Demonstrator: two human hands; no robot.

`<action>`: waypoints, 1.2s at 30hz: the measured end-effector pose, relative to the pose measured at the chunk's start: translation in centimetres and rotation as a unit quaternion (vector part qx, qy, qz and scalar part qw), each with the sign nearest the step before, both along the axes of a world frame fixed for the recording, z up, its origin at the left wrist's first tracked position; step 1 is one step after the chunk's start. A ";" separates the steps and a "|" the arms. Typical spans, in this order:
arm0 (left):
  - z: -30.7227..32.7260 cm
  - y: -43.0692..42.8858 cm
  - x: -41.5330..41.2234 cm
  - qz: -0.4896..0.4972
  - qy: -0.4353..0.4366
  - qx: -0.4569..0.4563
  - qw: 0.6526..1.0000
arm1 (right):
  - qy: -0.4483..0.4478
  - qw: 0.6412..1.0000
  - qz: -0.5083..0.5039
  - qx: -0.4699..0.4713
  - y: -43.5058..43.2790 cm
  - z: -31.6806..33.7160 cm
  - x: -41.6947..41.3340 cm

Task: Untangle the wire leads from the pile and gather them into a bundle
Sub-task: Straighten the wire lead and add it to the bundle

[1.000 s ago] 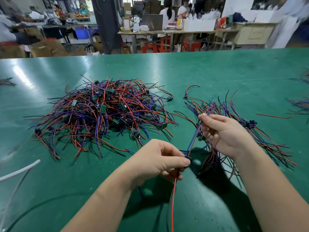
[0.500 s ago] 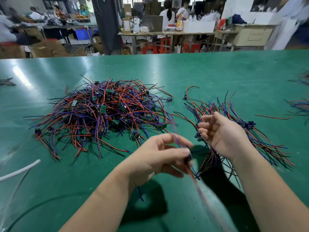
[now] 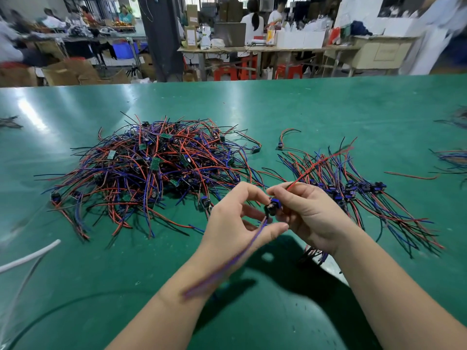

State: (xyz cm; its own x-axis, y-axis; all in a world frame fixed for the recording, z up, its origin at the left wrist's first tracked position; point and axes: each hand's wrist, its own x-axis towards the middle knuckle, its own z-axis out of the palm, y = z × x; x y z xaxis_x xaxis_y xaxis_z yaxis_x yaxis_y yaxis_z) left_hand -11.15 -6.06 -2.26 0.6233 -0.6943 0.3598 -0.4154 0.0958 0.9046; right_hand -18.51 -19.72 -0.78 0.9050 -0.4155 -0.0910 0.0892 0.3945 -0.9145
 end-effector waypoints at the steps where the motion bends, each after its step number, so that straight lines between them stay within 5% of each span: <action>1: 0.0 0.1 0.1 -0.023 -0.022 0.015 0.999 | 0.004 1.000 -0.012 0.001 -0.3 0.1 0.0; 4: 0.2 0.1 0.4 -0.028 -0.019 0.020 0.999 | 0.015 0.999 -0.031 -0.005 -1.0 0.2 -0.2; 8: 0.5 -0.1 0.0 -0.023 0.157 0.011 0.987 | 0.021 0.996 -0.017 -0.082 -0.7 -0.3 0.0; 14: 0.7 -0.3 -0.1 -0.059 0.276 0.086 0.955 | 0.055 0.978 -0.014 -0.200 -0.4 -0.5 -0.1; 25: 0.8 1.0 -0.9 -0.282 0.162 0.333 0.885 | 0.063 0.974 -0.218 -0.016 -4.5 0.5 -1.1; 32: 1.9 1.1 0.8 -0.151 0.237 0.203 0.938 | 0.004 0.917 -0.385 0.107 -5.7 1.3 -1.4; 36: 2.3 0.9 1.9 -0.014 0.309 0.091 0.947 | -0.001 0.931 -0.363 0.035 -4.9 1.2 -1.1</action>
